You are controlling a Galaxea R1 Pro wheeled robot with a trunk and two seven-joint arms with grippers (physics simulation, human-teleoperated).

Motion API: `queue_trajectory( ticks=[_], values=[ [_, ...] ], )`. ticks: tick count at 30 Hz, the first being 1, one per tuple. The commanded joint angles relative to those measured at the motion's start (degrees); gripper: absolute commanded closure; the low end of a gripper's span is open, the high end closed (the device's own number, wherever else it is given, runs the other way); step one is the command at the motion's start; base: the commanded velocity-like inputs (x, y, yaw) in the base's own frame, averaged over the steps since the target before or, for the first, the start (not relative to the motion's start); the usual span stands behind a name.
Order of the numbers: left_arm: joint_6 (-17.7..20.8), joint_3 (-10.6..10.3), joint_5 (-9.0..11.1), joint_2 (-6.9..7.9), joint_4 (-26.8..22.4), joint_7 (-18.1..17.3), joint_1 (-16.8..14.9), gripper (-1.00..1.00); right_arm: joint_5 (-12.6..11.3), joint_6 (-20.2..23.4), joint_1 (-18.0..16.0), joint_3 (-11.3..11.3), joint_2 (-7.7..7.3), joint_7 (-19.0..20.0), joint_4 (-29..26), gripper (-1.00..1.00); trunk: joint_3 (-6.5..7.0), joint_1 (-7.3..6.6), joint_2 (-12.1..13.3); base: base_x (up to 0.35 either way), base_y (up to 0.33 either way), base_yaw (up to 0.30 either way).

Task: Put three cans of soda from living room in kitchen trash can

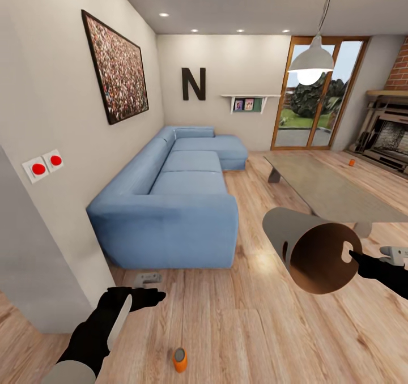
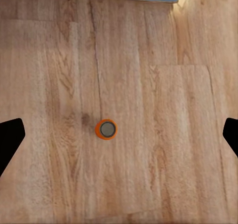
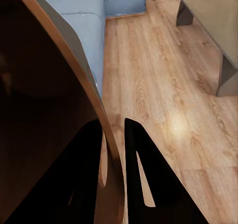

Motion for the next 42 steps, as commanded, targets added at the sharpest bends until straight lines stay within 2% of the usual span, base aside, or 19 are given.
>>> queue_trajectory(
  ticks=[1, 11, 16, 18, 19, 23, 37, 42],
  values=[
    [0.0, 0.0, 0.0, 0.00, 0.0, 0.0, 0.0, -1.00, -1.1, 0.2, 0.0, 0.0, 0.00, 0.2, -0.1, 1.00, -0.18, 0.22, -0.4, 0.000, 0.000, 0.000],
    [0.0, 0.0, 0.0, -0.01, 0.2, -0.4, 0.0, -1.00, -1.1, 0.3, 0.0, -0.2, -0.02, 0.2, -0.1, 1.00, -1.97, 2.42, -4.4, 0.000, 0.000, 0.000],
    [0.1, 0.0, 0.0, -0.01, 3.0, -0.8, -1.3, -1.00, -1.1, 1.7, -0.1, -0.1, -0.06, 0.1, -0.1, 1.00, -2.87, 3.52, -6.4, 0.000, 0.000, 0.000],
    [0.1, 0.0, 0.0, -0.01, 5.3, -0.9, -2.4, -1.00, -1.1, 2.6, -0.1, -0.1, -0.05, 0.1, -0.1, 1.00, -3.23, 3.96, -7.2, 0.000, 0.000, 0.000],
    [0.1, 0.0, 0.0, -0.01, 8.3, -1.0, -4.0, -1.00, -1.1, 3.2, -0.1, -0.1, -0.04, 0.1, -0.1, 1.00, -3.41, 4.18, -7.6, 0.000, 0.000, 0.000],
    [0.1, 0.0, 0.0, -0.01, 10.6, -1.2, -5.2, -1.00, -0.9, 3.5, -0.1, -0.1, -0.05, 0.1, -0.1, 1.00, -4.13, 5.06, -9.2, 0.000, 0.000, 0.000],
    [0.1, 0.0, 0.0, -0.01, 12.1, -1.3, -5.9, -1.00, -0.5, 3.7, -0.1, 0.4, 0.05, 0.0, 0.0, 1.00, -6.64, 8.13, -14.9, 0.000, 0.000, 0.000],
    [0.1, 0.0, 0.0, -0.04, 12.1, -1.3, -5.9, -1.00, -0.4, 3.6, -0.1, 1.7, 0.14, 0.0, 0.0, 1.00, -7.54, 9.23, -16.9, 0.000, 0.000, 0.000]
  ],
)
